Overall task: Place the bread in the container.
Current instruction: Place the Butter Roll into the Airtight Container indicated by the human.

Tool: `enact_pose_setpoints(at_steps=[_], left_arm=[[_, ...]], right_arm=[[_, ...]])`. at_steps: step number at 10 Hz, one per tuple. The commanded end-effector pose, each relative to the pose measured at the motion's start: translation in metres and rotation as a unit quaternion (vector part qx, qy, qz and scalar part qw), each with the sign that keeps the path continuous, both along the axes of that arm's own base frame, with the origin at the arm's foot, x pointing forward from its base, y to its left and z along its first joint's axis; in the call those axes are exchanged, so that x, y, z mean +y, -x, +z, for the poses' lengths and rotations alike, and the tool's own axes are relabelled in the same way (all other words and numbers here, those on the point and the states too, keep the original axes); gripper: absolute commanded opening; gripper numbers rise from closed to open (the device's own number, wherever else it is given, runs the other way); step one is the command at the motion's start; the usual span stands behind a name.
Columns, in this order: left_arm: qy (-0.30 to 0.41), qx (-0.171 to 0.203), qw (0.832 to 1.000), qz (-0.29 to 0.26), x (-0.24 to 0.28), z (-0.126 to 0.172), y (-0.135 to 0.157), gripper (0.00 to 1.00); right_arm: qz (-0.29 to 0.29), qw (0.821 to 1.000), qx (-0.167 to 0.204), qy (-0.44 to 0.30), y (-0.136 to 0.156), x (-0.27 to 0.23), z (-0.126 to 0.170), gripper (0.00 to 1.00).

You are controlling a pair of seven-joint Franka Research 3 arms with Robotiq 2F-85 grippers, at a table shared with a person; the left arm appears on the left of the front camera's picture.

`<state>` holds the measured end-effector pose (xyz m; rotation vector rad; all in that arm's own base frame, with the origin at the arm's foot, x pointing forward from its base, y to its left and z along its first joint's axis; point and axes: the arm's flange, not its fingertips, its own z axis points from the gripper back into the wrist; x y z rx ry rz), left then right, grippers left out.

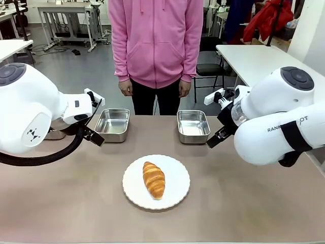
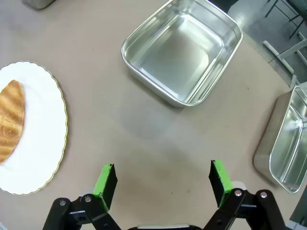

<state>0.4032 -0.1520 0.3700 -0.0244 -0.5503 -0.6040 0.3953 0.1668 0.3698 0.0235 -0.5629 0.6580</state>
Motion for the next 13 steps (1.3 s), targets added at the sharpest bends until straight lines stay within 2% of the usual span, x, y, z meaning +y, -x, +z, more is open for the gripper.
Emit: enact_pose_setpoints(at_steps=[1,6,8,11,13], left_arm=[[0.000,0.000,1.000,0.000,0.000,0.000,0.000,1.00],[0.000,0.000,1.000,0.000,0.000,0.000,0.000,1.00],[0.038,-0.013,0.999,-0.007,0.026,0.043,-0.018,1.00],[0.083,0.008,0.994,-0.064,0.101,0.095,-0.043,1.00],[0.120,0.008,0.987,-0.102,0.166,0.127,-0.047,1.00]], right_arm=[[0.000,1.000,0.000,0.000,0.000,0.000,0.000,1.00],[0.000,1.000,0.000,0.000,0.000,0.000,0.000,1.00],[-0.017,1.000,-0.023,-0.010,-0.029,-0.035,0.046,1.00],[0.027,0.997,-0.017,-0.070,-0.052,-0.111,0.101,1.00],[0.070,0.990,-0.017,-0.124,-0.057,-0.170,0.121,1.00]])
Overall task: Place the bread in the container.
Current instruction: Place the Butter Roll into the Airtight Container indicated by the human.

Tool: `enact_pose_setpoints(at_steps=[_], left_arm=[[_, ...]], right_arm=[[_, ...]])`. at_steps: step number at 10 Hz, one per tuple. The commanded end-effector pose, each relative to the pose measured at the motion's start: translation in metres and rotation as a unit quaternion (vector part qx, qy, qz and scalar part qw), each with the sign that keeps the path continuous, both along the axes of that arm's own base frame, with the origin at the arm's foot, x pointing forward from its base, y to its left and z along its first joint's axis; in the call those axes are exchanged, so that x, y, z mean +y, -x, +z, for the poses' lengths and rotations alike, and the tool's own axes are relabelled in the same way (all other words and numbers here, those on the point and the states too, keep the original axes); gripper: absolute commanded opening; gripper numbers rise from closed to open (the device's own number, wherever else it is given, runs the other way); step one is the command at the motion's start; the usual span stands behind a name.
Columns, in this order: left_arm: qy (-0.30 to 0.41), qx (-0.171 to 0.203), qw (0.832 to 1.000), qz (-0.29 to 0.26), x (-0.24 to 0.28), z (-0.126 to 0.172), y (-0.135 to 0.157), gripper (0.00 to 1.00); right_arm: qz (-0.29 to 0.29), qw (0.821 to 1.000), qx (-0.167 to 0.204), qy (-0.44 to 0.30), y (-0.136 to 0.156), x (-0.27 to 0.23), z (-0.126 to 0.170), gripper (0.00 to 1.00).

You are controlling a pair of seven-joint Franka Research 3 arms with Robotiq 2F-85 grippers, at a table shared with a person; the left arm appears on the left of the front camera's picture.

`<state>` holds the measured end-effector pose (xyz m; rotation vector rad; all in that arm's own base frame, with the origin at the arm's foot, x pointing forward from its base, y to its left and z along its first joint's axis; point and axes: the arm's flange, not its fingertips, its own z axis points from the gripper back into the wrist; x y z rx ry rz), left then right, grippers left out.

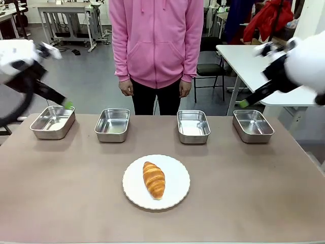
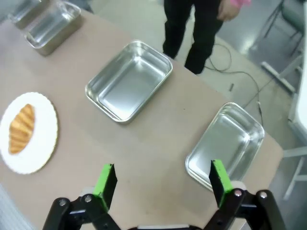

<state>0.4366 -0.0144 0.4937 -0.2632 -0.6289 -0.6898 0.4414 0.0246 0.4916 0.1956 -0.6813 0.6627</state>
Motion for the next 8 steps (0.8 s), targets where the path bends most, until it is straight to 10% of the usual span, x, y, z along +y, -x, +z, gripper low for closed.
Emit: enact_pose_setpoints(at_steps=[1,8], left_arm=[[0.030,0.009,0.998,-0.062,0.057,0.013,-0.011,1.00],[0.058,-0.031,0.991,-0.114,0.151,0.033,0.008,1.00]], right_arm=[[0.058,0.997,0.009,-0.046,-0.013,-0.054,0.002,1.00],[0.089,0.990,-0.018,-0.107,-0.005,-0.110,-0.001,1.00]])
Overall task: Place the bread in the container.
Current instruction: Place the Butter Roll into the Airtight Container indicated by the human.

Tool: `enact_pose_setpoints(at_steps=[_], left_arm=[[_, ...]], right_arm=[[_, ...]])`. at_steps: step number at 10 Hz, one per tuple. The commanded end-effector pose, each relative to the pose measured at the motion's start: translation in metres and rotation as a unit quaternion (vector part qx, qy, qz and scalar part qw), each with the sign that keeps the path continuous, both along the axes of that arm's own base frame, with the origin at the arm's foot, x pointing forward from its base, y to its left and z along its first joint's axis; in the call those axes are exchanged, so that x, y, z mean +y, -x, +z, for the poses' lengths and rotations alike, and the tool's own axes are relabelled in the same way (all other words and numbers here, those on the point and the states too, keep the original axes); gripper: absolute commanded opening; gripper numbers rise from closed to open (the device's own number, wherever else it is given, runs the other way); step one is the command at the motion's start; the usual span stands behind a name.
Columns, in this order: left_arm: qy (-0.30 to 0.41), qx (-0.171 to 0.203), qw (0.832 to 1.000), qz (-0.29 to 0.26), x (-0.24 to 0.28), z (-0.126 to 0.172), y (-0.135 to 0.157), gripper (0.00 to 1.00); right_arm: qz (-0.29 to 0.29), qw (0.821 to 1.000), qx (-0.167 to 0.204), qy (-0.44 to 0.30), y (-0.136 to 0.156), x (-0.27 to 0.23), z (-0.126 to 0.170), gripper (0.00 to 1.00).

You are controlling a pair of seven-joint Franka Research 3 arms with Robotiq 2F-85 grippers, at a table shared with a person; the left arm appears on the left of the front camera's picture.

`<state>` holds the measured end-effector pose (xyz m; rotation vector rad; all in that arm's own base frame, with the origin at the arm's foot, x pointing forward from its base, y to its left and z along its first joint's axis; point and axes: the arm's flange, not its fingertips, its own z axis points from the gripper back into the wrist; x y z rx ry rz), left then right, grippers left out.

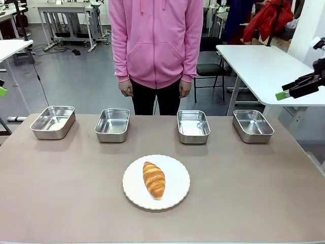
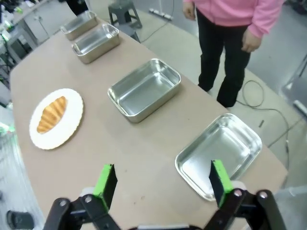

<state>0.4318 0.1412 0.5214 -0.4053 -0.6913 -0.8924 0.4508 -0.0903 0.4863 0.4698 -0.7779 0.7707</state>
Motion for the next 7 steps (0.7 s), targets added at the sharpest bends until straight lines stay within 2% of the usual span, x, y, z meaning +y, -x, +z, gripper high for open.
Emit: enact_pose_setpoints(at_steps=[1,4,5,7], left_arm=[[0.013,-0.001,1.000,0.000,-0.004,0.005,0.003,1.00],[0.002,0.004,1.000,0.005,-0.004,0.003,0.002,1.00],[-0.014,0.004,1.000,-0.004,-0.004,0.014,0.006,1.00],[0.014,0.012,1.000,-0.003,-0.003,0.024,0.008,1.00]], right_arm=[[-0.007,1.000,-0.001,0.008,0.005,0.005,0.005,1.00],[-0.005,1.000,0.003,0.015,0.001,0.004,0.003,1.00],[-0.005,1.000,-0.001,0.008,-0.006,-0.005,0.020,1.00],[-0.016,1.000,-0.013,-0.014,-0.014,-0.016,0.043,1.00]])
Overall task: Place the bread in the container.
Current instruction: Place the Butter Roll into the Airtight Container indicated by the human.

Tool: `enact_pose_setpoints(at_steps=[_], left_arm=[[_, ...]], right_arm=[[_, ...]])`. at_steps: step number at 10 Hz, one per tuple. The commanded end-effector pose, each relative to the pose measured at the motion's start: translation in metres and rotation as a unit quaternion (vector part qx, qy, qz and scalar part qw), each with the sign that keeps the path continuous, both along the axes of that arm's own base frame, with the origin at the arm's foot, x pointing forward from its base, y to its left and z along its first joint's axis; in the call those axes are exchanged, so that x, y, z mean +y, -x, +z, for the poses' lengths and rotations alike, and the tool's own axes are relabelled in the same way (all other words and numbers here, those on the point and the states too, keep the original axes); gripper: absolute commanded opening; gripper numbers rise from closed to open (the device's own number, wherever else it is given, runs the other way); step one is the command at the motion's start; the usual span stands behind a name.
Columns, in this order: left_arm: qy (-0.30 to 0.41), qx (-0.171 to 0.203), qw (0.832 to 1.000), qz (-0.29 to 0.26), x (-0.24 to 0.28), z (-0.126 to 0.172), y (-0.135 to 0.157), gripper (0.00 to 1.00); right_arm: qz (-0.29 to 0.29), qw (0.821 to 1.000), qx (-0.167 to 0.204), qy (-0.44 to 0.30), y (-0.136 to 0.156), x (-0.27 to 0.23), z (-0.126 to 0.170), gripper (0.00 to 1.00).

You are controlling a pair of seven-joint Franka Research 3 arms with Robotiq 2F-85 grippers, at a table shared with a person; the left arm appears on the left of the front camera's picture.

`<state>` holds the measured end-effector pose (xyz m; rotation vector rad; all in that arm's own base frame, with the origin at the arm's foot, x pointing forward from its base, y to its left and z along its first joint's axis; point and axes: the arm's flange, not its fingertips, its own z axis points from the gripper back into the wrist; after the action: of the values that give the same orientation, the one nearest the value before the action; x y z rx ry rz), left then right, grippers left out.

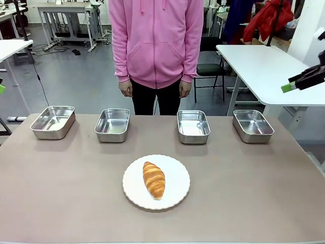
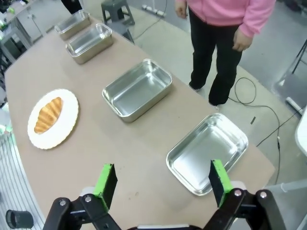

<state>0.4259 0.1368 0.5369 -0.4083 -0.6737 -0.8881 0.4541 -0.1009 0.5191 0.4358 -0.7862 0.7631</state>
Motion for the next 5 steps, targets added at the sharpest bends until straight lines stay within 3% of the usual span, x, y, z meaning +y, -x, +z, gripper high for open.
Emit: enact_pose_setpoints(at_steps=[1,5], left_arm=[[0.029,0.006,1.000,-0.001,0.002,0.013,0.005,1.00],[0.081,-0.002,0.997,0.017,0.010,0.038,0.031,1.00]], right_arm=[[-0.013,0.999,-0.009,-0.031,-0.012,-0.009,0.018,1.00],[-0.024,0.999,-0.015,-0.042,-0.008,-0.013,0.029,1.00]])
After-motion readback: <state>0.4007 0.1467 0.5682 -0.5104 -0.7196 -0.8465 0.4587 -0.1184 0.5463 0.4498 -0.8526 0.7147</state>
